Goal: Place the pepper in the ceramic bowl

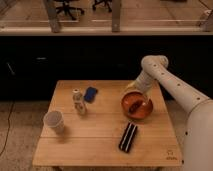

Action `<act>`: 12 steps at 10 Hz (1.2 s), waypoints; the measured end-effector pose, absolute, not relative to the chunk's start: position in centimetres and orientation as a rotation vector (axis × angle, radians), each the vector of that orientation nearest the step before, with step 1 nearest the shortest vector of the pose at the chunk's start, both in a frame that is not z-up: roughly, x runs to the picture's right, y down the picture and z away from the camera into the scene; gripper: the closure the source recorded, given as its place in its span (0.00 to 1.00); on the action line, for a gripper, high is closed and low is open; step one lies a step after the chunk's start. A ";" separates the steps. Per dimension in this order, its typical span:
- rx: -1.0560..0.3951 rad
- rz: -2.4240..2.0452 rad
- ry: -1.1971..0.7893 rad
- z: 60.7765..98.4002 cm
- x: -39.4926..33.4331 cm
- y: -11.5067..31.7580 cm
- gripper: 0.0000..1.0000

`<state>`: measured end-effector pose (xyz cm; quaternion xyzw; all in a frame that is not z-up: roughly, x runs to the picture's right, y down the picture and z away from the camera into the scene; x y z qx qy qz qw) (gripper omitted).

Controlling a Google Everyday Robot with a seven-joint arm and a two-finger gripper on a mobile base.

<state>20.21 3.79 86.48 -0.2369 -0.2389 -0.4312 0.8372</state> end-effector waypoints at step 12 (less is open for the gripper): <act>-0.468 -0.940 -0.512 86.4 21.1 2.6 0.20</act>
